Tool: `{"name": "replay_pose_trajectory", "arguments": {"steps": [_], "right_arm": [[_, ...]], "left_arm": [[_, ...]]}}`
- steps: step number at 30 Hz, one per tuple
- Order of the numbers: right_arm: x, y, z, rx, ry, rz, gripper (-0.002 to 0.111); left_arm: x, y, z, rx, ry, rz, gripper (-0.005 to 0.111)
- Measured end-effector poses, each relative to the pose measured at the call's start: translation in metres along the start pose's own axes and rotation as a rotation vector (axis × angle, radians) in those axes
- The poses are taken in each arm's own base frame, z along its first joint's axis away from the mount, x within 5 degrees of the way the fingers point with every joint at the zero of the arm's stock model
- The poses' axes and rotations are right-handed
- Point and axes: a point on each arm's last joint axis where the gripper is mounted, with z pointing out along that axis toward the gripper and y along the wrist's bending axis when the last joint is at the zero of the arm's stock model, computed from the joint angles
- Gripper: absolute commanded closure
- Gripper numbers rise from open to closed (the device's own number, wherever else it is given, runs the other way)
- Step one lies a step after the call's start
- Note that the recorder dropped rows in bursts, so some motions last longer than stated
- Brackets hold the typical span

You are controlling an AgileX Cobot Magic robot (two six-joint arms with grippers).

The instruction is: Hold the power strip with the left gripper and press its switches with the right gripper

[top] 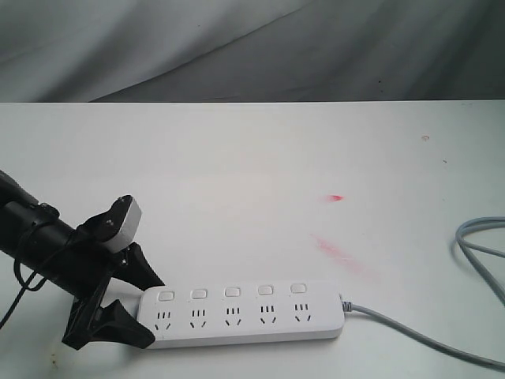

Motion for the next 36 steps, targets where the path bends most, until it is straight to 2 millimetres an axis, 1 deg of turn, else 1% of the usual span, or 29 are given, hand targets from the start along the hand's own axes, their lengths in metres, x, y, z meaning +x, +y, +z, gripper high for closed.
{"name": "replay_pose_trajectory", "arguments": {"steps": [8,10,15,17,26,30,34,36], "right_arm": [[0.000,0.000,0.000,0.000,0.000,0.000,0.094],[0.000,0.000,0.000,0.000,0.000,0.000,0.094],[0.000,0.000,0.000,0.000,0.000,0.000,0.094],[0.000,0.000,0.000,0.000,0.000,0.000,0.094],[0.000,0.000,0.000,0.000,0.000,0.000,0.094],[0.000,0.000,0.000,0.000,0.000,0.000,0.094],[0.000,0.000,0.000,0.000,0.000,0.000,0.094],[0.000,0.000,0.000,0.000,0.000,0.000,0.094]], "left_arm": [[0.000,0.000,0.000,0.000,0.000,0.000,0.041],[-0.001,0.001,0.000,-0.006,-0.010,-0.008,0.038],[-0.008,0.007,-0.001,-0.076,-0.089,-0.096,0.022],[-0.008,0.009,-0.001,-0.091,-0.096,-0.113,0.018],[-0.006,0.006,0.000,-0.065,-0.071,-0.075,0.018],[-0.009,0.007,-0.002,-0.055,-0.084,-0.064,0.018],[-0.024,0.011,-0.015,-0.090,-0.108,-0.033,0.020],[-0.035,0.014,-0.026,-0.128,-0.123,-0.026,0.025]]}}
